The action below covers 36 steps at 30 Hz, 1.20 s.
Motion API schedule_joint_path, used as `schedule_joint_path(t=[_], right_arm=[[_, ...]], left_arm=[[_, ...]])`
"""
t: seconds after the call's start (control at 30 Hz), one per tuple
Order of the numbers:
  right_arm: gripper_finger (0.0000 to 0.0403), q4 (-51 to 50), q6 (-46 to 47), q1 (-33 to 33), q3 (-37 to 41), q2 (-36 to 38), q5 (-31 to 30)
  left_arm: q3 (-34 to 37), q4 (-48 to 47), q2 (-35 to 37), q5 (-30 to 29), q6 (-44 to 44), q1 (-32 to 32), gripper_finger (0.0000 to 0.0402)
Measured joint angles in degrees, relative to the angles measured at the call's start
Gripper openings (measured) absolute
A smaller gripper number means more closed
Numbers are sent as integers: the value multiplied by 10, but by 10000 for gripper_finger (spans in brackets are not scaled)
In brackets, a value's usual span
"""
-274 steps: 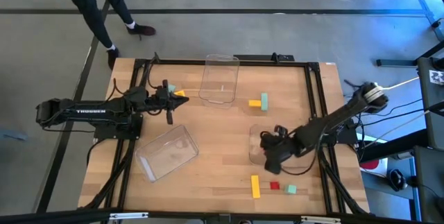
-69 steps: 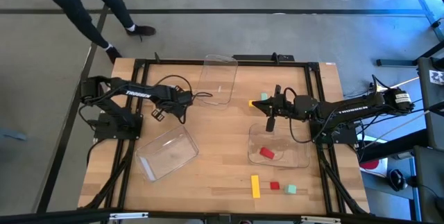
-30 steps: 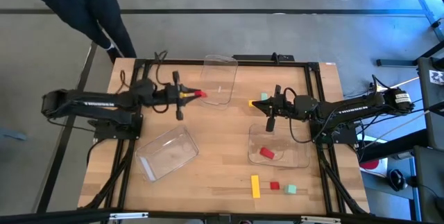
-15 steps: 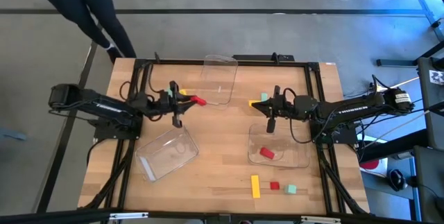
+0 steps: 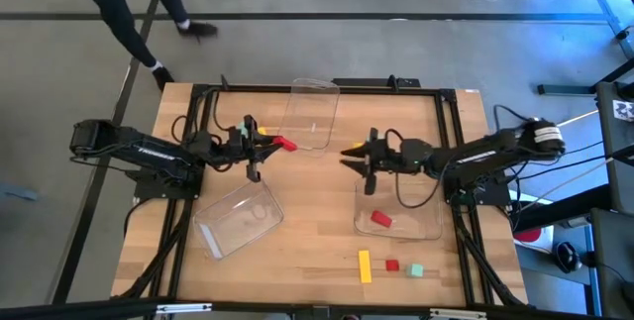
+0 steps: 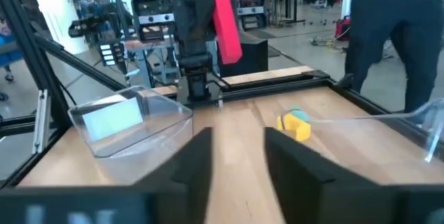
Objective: Sort & place blocks by color
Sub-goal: Put the top red block into the bottom right transparent bin
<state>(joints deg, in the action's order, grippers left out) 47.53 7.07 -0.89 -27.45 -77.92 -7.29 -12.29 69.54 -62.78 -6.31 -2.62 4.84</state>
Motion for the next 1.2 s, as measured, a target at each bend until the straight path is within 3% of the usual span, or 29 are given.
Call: schedule_joint_path(t=[0.17, 0.33, 0.7, 1.2], right_arm=[[236, -1, -33, 0, -61, -59, 0], [284, -26, -55, 0, -106, -89, 10], [280, -117, -62, 0, -182, -154, 26], [279, -134, -62, -11, -189, -155, 24]], left_arm=[[0, -6, 0, 17, -27, -1, 46], [0, -12, 0, 24, -51, -4, 46], [-76, -109, -68, 25, -41, -36, 46], [-141, -116, -139, 46, -47, -53, 46]])
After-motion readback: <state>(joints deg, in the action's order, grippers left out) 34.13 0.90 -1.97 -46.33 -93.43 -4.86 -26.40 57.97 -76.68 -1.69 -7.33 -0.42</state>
